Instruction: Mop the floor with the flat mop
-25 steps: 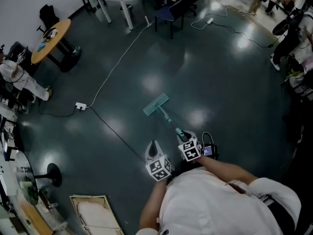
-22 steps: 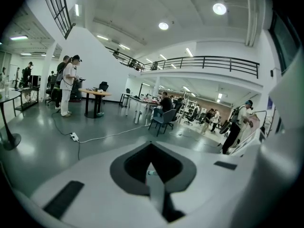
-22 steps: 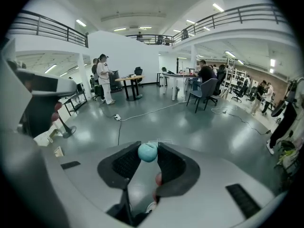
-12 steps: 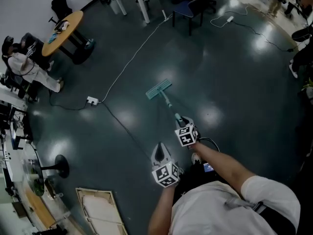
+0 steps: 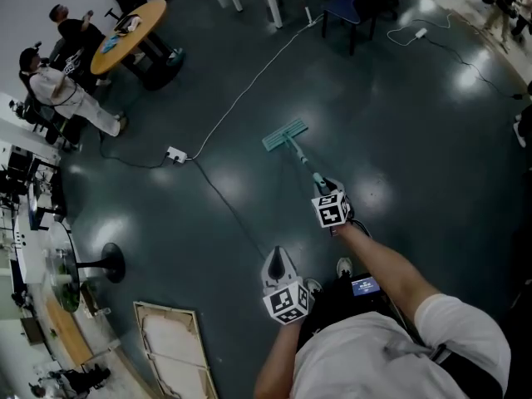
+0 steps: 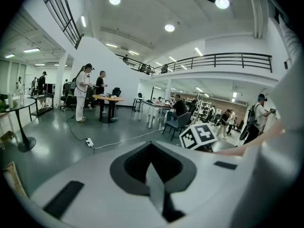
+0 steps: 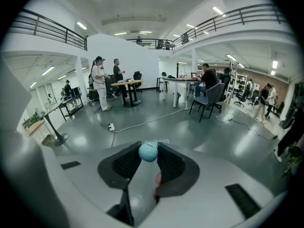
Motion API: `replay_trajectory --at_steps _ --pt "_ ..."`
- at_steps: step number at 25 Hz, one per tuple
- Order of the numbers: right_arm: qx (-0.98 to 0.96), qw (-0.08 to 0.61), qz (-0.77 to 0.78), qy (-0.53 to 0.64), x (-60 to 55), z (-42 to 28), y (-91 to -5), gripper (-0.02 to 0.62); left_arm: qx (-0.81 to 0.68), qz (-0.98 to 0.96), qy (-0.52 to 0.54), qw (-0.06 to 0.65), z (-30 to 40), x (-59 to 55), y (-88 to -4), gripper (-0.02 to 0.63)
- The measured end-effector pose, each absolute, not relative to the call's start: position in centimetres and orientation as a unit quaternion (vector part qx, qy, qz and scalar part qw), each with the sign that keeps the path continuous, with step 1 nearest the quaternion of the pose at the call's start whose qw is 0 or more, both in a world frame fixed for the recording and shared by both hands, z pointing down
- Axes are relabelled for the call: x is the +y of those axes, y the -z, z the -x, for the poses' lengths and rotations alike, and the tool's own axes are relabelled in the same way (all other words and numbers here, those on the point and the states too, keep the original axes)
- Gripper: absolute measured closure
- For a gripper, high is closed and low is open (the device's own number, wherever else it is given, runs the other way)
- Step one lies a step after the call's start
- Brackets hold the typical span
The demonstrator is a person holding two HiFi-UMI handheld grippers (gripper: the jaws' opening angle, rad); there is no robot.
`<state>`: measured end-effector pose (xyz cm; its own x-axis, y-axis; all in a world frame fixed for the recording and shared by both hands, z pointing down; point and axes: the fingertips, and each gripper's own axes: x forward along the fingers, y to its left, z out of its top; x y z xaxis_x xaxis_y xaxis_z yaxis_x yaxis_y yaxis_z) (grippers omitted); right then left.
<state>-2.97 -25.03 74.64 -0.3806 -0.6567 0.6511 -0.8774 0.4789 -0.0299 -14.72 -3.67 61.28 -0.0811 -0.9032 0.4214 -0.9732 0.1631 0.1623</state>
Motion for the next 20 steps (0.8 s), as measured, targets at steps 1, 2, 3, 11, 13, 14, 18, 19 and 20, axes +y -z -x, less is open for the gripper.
replay_trajectory --at_steps 1,2,3,11,13,14,18,19,20 --pt "-0.809 0.290 -0.473 -0.193 -23.8 2.4 -73.8 0.485 -0.730 -0.643 -0.080 0.217 15.1 -3.3 -61.2 0.600" --pt "-0.811 0.288 -0.471 -0.195 -22.1 1.6 -72.9 0.485 -0.729 -0.644 -0.078 0.217 15.3 -2.9 -61.2 0.600" --pt "-0.812 0.288 -0.468 -0.196 -20.3 0.6 -71.8 0.485 -0.728 -0.645 -0.075 0.219 15.4 -2.5 -61.2 0.600" --pt "-0.824 0.309 -0.435 -0.193 -4.1 -6.9 -65.9 0.485 -0.702 -0.676 -0.045 0.220 14.0 -1.9 -59.8 0.600" --pt "-0.822 0.315 -0.430 -0.198 -1.5 -7.7 -66.8 0.485 -0.696 -0.683 -0.043 0.220 13.2 -2.1 -59.9 0.600" --pt "-0.825 0.313 -0.430 -0.193 -0.8 -7.7 -67.0 0.485 -0.694 -0.684 -0.043 0.221 12.9 -2.1 -59.9 0.600" --pt "-0.840 0.301 -0.419 -0.169 -1.4 -5.4 -67.2 0.485 -0.690 -0.686 -0.041 0.227 12.3 -2.4 -59.1 0.600" --pt "-0.841 0.301 -0.416 -0.168 -2.0 -4.9 -68.0 0.485 -0.691 -0.684 -0.041 0.229 12.2 -2.3 -59.1 0.600" --pt "-0.841 0.302 -0.415 -0.168 -2.7 -4.4 -69.0 0.485 -0.693 -0.682 -0.043 0.230 12.1 -2.2 -59.2 0.600"
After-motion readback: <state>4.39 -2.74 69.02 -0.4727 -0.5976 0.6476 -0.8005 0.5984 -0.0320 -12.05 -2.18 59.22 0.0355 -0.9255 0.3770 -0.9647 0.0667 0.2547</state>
